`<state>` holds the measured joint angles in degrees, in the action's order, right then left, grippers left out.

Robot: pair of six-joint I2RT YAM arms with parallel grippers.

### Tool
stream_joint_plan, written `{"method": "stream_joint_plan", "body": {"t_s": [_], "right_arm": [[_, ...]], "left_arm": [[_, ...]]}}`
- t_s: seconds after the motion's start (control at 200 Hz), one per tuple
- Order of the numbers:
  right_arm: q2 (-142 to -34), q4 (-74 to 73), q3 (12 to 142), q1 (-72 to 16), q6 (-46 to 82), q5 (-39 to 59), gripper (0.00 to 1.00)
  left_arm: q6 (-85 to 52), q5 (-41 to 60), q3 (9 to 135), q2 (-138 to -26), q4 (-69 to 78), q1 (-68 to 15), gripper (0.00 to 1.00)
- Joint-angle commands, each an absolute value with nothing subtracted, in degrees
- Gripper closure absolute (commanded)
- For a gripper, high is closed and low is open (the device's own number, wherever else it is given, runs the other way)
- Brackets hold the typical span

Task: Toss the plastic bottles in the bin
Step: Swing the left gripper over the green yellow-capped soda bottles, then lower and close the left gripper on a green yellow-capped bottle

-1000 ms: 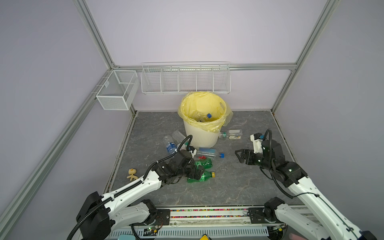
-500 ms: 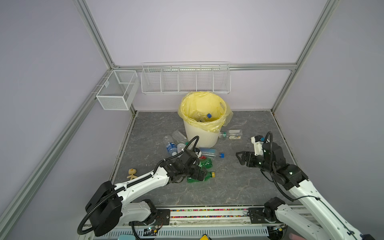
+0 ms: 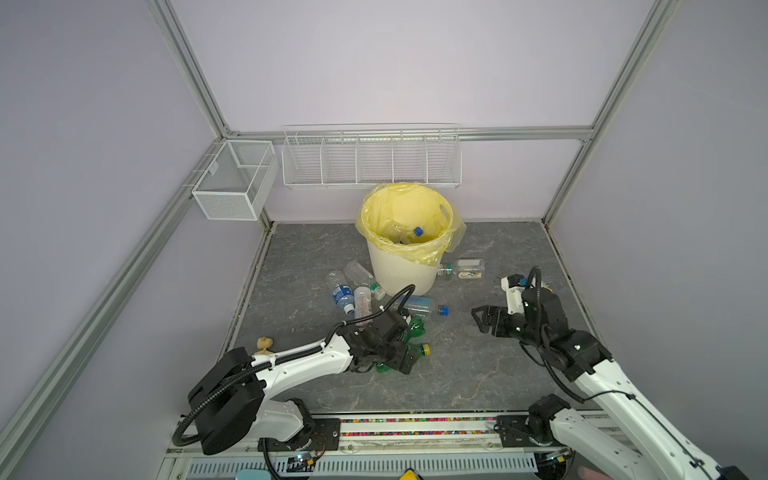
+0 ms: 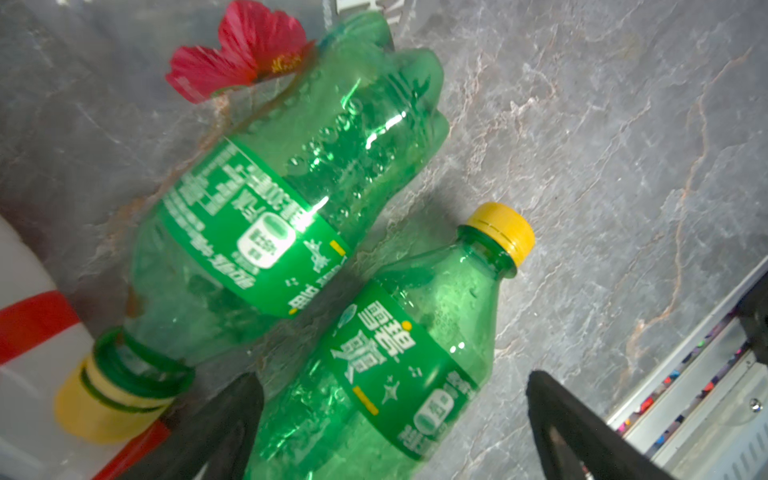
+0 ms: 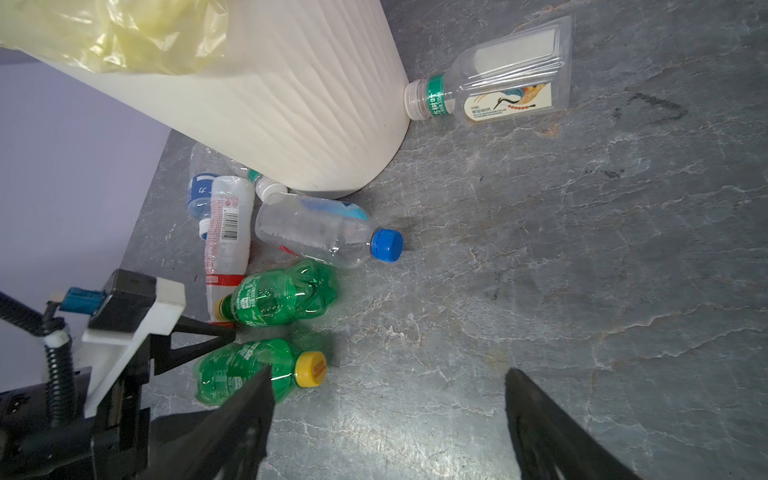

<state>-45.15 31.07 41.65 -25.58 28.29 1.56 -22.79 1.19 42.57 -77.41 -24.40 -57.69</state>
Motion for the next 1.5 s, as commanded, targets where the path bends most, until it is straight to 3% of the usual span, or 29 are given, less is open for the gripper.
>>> {"method": "stream_joint_plan", "body": {"t_s": [0.0, 0.66, 1.07, 1.145, 1.35, 1.495], "right_arm": [[-44.28, 30.23, 41.22, -25.27, 28.23, 0.85, 0.12], [-39.70, 32.74, 39.90, -25.01, 29.51, -0.68, 0.12], [-38.04, 34.74, 40.49, -24.87, 29.67, -1.61, 0.12], [-37.96, 35.02, 40.52, -24.90, 29.53, -1.83, 0.12], [-37.27, 34.74, 39.14, -24.70, 29.86, -1.63, 0.12], [-36.75, 34.53, 38.82, -24.67, 30.15, -1.87, 0.12]], "left_arm": [[-22.96, -0.48, 44.32, -78.29, -26.15, -58.53, 0.01], [-25.58, -3.19, 46.03, -83.06, -27.26, -64.27, 0.08], [-26.35, -3.97, 47.02, -84.00, -26.28, -65.31, 0.28], [-26.53, -4.24, 47.23, -84.45, -26.44, -65.30, 0.26], [-27.50, -6.13, 47.33, -83.14, -28.61, -65.66, 0.06], [-27.55, -5.70, 45.73, -79.83, -28.87, -65.68, 0.02]]}}
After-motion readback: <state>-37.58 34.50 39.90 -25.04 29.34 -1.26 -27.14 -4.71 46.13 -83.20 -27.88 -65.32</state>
